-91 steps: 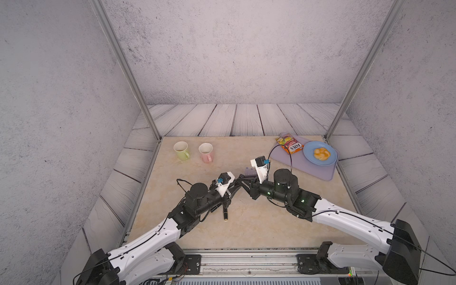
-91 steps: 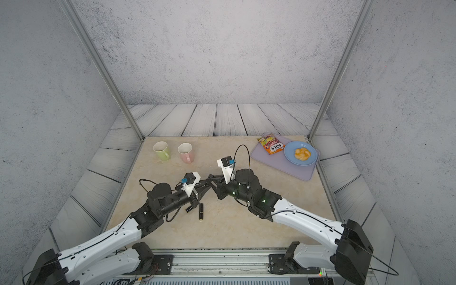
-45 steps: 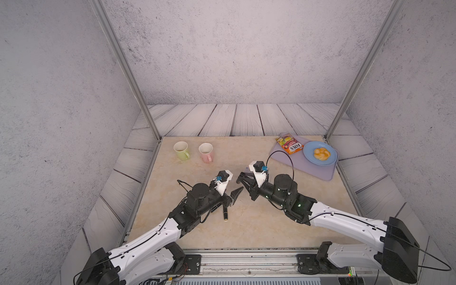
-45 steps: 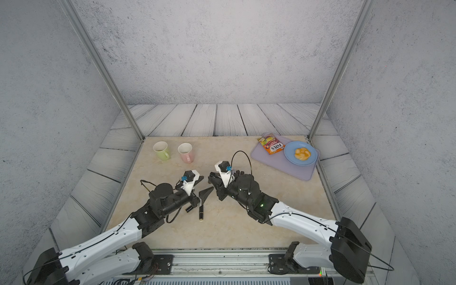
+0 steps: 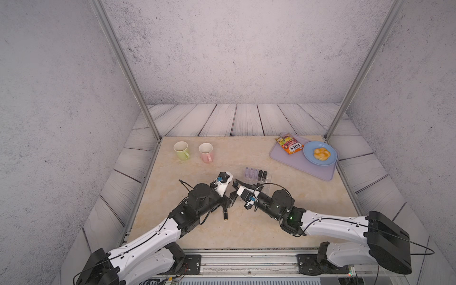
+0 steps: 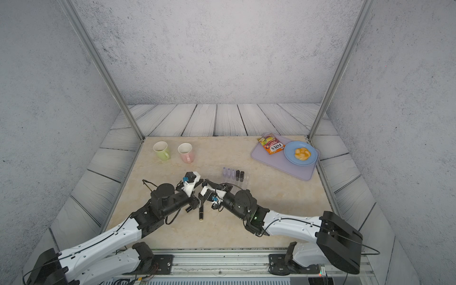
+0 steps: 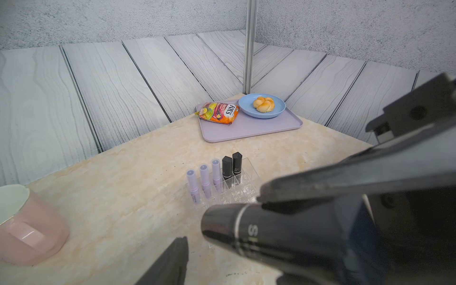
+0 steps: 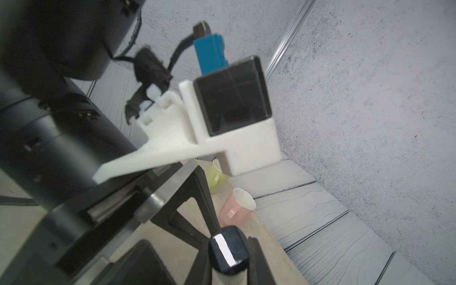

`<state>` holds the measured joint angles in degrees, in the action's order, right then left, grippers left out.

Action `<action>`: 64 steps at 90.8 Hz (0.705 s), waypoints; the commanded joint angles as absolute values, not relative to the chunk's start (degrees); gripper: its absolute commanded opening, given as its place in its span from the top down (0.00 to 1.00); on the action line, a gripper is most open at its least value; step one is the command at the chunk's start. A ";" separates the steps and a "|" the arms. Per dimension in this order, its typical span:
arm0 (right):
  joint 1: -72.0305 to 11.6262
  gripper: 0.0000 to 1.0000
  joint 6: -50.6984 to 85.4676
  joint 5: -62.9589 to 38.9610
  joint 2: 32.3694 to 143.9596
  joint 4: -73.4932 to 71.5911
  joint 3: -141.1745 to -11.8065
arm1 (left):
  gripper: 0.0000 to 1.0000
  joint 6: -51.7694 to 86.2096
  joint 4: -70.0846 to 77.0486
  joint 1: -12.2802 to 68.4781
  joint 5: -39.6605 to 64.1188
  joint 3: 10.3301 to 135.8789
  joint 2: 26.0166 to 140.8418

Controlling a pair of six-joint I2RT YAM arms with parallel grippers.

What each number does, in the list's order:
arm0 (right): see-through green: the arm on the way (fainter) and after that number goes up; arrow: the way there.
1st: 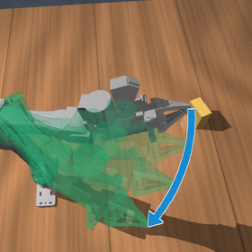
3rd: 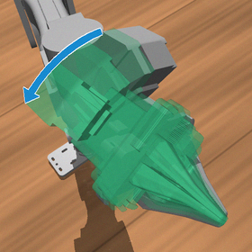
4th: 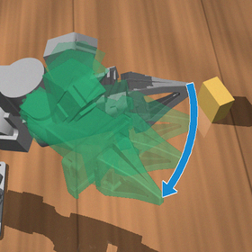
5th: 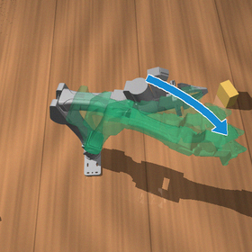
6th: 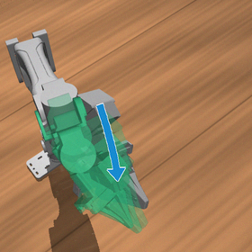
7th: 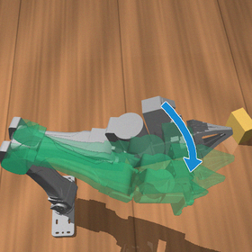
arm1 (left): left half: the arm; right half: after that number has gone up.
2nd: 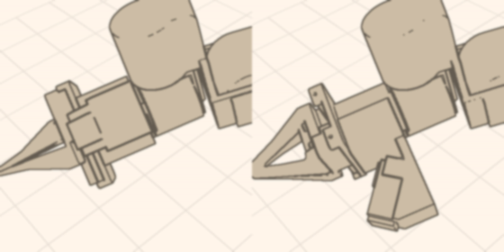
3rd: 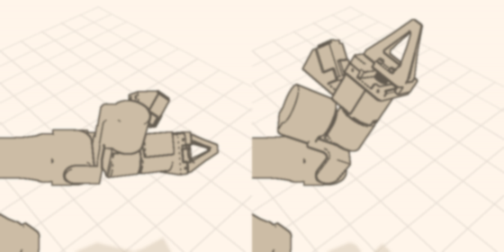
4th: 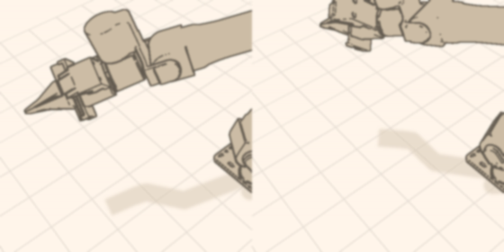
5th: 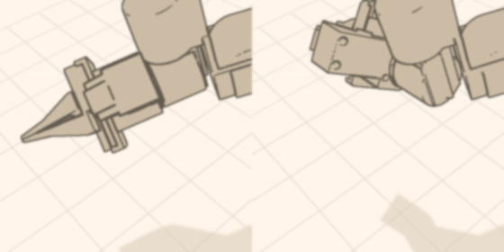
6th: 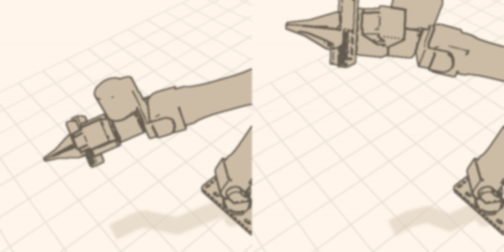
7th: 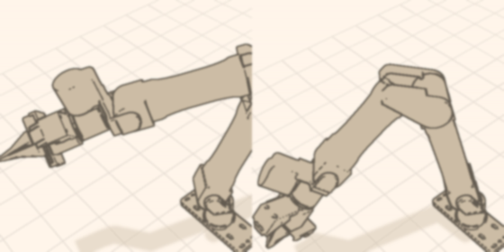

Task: Arrange the lipsticks in the organizer
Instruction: Pick up the lipstick at the center of the board.

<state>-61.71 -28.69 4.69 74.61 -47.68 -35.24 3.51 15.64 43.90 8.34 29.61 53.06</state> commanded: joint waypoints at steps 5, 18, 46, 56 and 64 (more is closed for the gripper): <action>-62.32 1.00 -29.25 5.21 75.70 -49.03 -35.07 | 0.31 4.42 17.23 43.99 7.96 29.93 50.78; -59.21 1.00 -16.73 16.04 75.57 -50.66 -34.44 | 0.31 5.47 12.06 43.37 3.68 30.16 46.44; -39.64 1.00 12.72 21.30 65.79 -28.40 -34.18 | 0.19 6.94 2.03 41.71 -14.52 31.40 42.08; -36.03 1.00 18.50 21.09 67.67 -26.86 -33.77 | 0.23 8.84 -4.24 40.58 -16.53 34.90 47.02; -34.75 1.00 20.99 21.12 70.68 -27.41 -34.04 | 0.24 11.20 -8.23 38.93 -16.90 36.76 50.19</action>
